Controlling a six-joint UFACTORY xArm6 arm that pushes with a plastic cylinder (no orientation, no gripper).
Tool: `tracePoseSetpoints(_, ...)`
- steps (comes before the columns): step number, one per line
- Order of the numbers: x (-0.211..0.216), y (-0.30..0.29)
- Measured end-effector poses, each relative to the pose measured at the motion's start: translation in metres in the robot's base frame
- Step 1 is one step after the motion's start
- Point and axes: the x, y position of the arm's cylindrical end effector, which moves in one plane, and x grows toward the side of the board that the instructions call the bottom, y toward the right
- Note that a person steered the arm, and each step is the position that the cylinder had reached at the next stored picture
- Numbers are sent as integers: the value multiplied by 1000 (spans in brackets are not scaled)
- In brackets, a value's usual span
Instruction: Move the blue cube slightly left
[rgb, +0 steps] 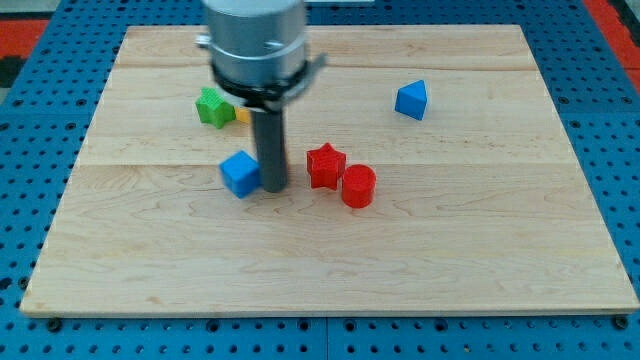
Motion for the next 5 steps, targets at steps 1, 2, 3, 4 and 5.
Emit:
tracePoseSetpoints(1, -2, -40)
tracePoseSetpoints(2, -13, -27)
tracePoseSetpoints(3, -39, -13)
tracePoseSetpoints(4, -62, -36)
tracePoseSetpoints(5, -61, 41)
